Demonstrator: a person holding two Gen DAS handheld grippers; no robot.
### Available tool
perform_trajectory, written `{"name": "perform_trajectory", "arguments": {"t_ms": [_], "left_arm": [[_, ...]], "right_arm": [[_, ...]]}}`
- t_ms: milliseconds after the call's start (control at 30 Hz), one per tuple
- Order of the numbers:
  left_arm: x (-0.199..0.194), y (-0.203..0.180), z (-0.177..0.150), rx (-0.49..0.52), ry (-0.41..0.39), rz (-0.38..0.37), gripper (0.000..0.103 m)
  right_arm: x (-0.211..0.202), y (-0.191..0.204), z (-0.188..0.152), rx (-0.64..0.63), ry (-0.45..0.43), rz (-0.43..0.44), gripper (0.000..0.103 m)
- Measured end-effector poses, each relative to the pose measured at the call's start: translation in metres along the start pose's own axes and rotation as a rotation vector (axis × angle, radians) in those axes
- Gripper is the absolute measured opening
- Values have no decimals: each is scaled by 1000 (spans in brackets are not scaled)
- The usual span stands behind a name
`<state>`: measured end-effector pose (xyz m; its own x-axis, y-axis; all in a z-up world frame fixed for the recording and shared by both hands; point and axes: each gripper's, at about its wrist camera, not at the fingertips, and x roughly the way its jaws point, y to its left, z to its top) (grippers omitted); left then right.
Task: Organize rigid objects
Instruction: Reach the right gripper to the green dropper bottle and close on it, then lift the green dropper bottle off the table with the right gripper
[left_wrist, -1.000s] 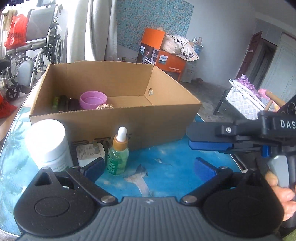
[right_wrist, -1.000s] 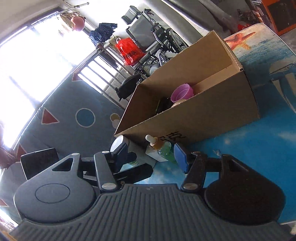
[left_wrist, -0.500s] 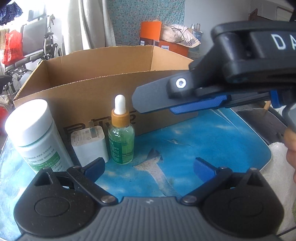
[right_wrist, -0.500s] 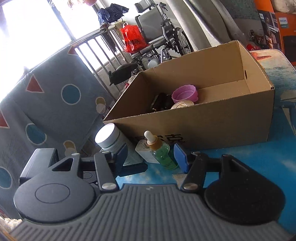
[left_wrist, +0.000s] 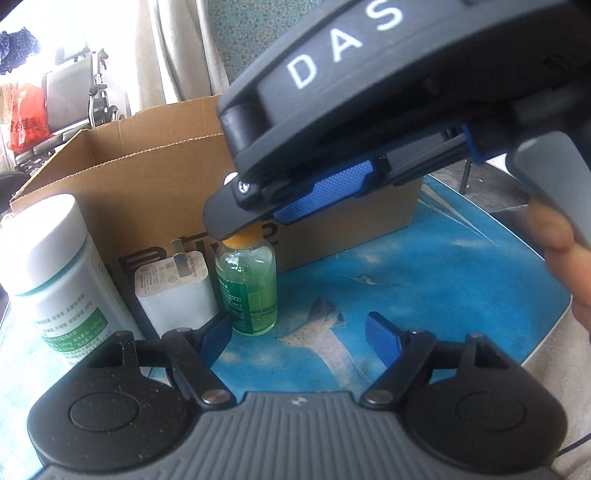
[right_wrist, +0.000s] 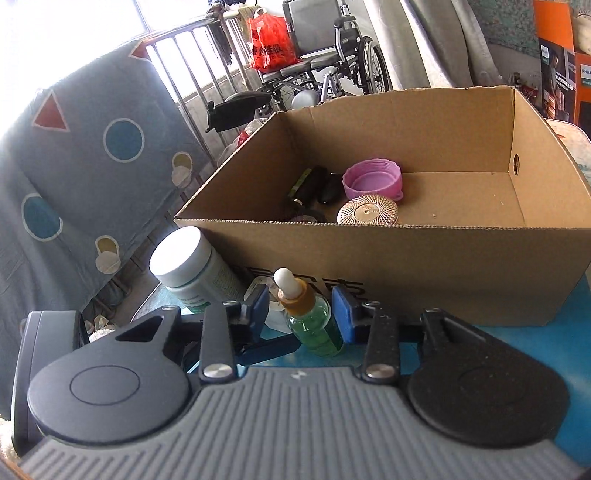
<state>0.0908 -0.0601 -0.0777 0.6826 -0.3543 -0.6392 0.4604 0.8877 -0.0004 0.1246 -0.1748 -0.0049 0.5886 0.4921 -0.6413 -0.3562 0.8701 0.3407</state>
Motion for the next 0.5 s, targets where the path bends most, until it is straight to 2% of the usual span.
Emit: {"name": "perform_trajectory", "arguments": {"t_ms": [267, 500], "left_arm": [[4, 1, 2, 1, -1, -7, 76], [4, -2, 4, 10, -3, -88, 73]], "right_arm": [[4, 0, 6, -28, 14, 11, 23], [-8, -9, 4, 4, 28, -26, 22]]}}
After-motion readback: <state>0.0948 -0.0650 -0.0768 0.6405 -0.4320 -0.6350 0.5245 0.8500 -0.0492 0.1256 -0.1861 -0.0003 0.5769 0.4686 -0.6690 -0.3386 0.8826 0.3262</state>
